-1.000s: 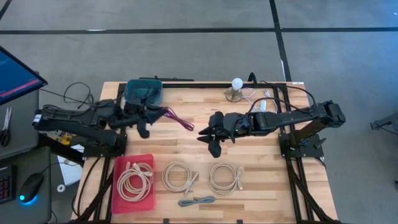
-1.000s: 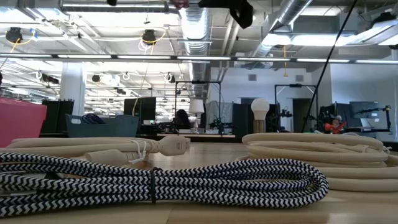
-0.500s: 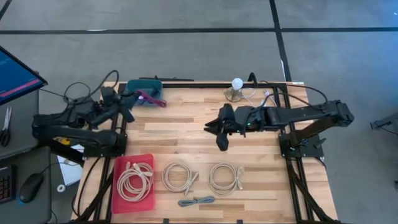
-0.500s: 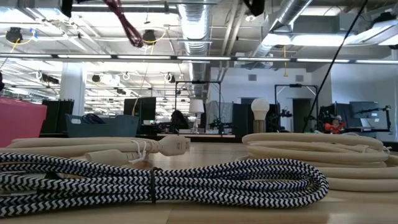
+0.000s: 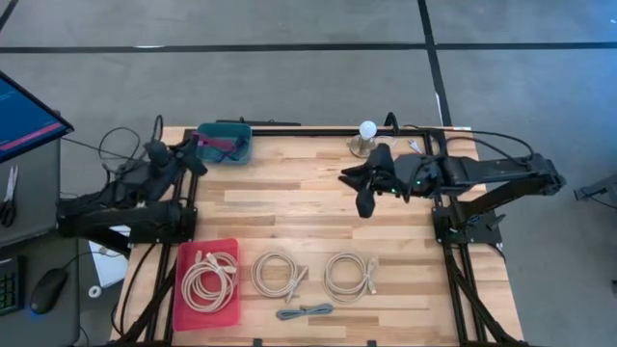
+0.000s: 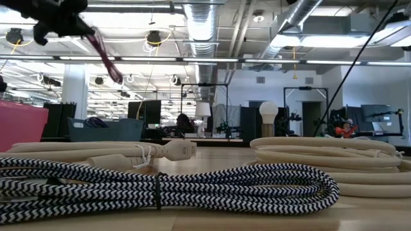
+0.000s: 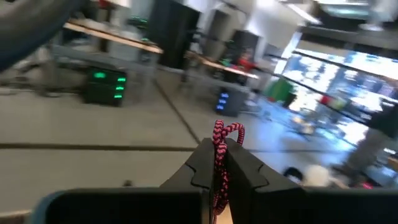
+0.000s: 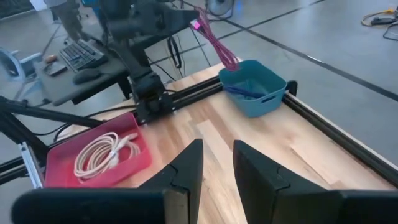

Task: Pick & Place USB Port
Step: Put the pink USB cable into the blue bin

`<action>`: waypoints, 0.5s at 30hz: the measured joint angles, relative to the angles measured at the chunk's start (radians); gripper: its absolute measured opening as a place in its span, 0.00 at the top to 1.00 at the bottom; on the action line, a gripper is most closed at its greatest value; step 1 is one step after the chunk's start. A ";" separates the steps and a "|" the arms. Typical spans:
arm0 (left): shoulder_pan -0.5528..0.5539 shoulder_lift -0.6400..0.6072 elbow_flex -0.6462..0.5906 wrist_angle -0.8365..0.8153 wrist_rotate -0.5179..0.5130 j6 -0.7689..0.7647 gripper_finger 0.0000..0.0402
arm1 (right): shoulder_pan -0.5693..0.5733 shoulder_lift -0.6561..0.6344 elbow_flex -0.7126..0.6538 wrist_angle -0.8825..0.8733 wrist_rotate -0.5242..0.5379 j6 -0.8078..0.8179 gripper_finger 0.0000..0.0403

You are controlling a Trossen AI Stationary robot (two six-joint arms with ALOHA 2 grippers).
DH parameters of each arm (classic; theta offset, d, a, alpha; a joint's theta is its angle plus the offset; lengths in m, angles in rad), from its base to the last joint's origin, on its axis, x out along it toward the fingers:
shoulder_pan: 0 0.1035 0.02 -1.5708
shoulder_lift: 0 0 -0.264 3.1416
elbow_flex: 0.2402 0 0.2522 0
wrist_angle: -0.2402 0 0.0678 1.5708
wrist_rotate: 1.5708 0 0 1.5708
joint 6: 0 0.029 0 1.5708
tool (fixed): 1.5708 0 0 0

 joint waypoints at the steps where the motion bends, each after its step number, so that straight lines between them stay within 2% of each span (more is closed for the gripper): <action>1: 0.015 -0.004 -0.015 -0.001 -0.011 -0.005 0.96 | 0.003 -0.001 0.000 -0.002 0.007 0.000 0.80; 5: 0.078 0.005 -0.077 0.000 -0.051 -0.066 0.96 | 0.011 0.000 0.000 -0.004 0.023 0.000 0.80; 11: 0.180 0.012 -0.192 0.016 -0.056 -0.223 0.96 | 0.013 0.012 -0.001 -0.010 0.024 0.008 0.80; 15: 0.249 0.012 -0.275 0.104 -0.048 -0.304 0.96 | 0.017 0.016 0.000 -0.006 0.026 0.011 0.80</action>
